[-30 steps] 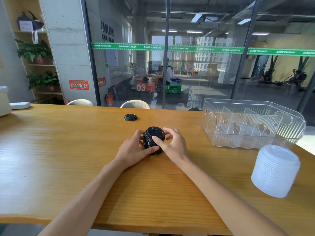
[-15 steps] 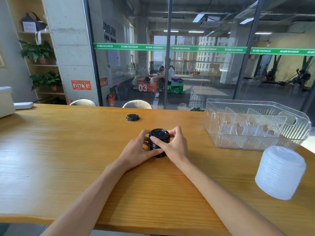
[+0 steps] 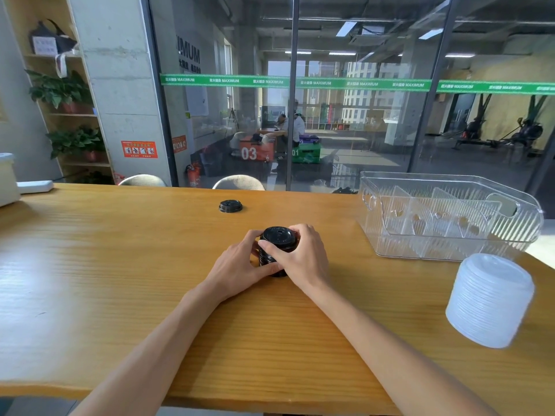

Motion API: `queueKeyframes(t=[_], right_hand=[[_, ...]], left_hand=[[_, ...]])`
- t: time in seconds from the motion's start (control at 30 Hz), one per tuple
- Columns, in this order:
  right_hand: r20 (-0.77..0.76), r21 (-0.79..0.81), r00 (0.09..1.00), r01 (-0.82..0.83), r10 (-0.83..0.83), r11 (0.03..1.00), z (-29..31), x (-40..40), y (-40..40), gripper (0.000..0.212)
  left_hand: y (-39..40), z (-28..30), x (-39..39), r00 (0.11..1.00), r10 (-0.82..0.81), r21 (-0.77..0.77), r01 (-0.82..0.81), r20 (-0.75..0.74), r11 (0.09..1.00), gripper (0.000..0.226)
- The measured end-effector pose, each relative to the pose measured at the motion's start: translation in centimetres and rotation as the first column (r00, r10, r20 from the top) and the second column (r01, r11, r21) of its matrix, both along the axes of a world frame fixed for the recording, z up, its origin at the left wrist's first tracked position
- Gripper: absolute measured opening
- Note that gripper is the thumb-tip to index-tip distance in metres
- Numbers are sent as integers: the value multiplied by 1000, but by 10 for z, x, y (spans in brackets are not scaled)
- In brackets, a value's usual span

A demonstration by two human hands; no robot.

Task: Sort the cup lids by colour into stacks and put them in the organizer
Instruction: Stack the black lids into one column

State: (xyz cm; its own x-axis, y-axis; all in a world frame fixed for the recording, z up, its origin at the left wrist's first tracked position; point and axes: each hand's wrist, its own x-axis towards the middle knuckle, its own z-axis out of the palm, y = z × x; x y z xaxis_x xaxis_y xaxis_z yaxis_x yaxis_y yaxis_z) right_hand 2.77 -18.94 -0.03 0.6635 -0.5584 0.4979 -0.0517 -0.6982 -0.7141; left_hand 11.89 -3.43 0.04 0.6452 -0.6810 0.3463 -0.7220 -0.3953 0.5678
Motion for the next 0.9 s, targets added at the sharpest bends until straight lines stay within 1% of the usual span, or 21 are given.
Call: queueKeyframes(t=[0.1, 0.2, 0.3, 0.4, 0.5, 0.6, 0.73, 0.8, 0.9], right_hand=[[-20, 0, 999, -31, 31, 1000, 0, 0, -4, 77], [-21, 32, 998, -51, 52, 998, -2, -1, -5, 82], [-32, 70, 996, -78, 80, 994, -4, -3, -6, 86], [-25, 172, 983, -174, 180, 970, -1, -8, -14, 84], [-19, 248, 960, -265, 279, 932, 4, -17, -24, 88], [2, 271, 945, -314, 326, 910, 7, -25, -32, 77], [-17, 214, 942, -324, 335, 922, 10, -27, -36, 53], [-26, 197, 940, -329, 341, 924, 10, -27, -37, 50], [-47, 175, 939, -327, 339, 929, 9, -27, -42, 53]], left_hand=[[0, -1, 0, 1000, 10, 9, -10, -9, 1000, 100], [0, -2, 0, 1000, 11, 15, -11, 5, 1000, 101], [1, -1, 0, 1000, -19, 17, 19, 7, 1000, 103], [5, -1, 1, 995, -75, -45, 72, -71, 996, 102], [9, 4, -2, 972, -132, -173, 99, -194, 980, 94], [7, 10, -7, 960, -144, -250, 82, -241, 965, 77], [3, 11, -10, 968, -119, -257, 60, -222, 965, 59], [2, 12, -11, 970, -103, -254, 45, -219, 966, 58], [2, 12, -11, 974, -91, -252, 37, -208, 967, 58]])
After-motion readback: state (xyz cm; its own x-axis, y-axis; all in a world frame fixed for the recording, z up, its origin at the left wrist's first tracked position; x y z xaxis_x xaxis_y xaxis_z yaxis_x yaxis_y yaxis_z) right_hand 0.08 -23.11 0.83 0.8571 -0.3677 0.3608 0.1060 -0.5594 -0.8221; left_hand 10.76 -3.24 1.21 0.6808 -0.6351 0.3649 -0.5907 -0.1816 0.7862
